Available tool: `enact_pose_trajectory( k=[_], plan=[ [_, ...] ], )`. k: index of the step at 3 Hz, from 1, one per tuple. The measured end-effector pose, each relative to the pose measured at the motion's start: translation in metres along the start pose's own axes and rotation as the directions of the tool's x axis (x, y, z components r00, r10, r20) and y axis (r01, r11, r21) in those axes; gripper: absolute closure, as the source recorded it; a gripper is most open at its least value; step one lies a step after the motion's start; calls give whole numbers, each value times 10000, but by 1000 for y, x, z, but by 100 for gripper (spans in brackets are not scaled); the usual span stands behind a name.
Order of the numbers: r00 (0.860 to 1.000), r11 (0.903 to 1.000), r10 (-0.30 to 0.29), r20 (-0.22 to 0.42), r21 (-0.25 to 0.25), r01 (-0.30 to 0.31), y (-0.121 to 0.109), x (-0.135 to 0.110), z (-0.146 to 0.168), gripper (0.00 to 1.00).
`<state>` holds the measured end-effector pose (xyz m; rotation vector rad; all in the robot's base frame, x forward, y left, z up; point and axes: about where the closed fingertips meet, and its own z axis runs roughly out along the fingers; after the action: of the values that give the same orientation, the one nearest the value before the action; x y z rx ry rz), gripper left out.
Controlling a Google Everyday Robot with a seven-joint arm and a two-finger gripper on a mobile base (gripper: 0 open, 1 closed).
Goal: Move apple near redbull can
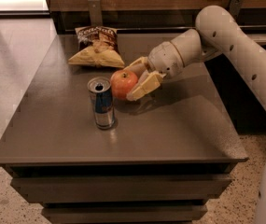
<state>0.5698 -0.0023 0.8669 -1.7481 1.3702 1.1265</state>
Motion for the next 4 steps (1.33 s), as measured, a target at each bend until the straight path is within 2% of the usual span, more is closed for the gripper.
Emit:
enact_pose_trajectory(
  k=[1, 4],
  plan=[
    [10000, 10000, -5, 73, -86, 5, 9, 3, 6, 83],
    [9994, 9992, 246, 238, -332, -239, 25, 15, 17, 13]
  ],
)
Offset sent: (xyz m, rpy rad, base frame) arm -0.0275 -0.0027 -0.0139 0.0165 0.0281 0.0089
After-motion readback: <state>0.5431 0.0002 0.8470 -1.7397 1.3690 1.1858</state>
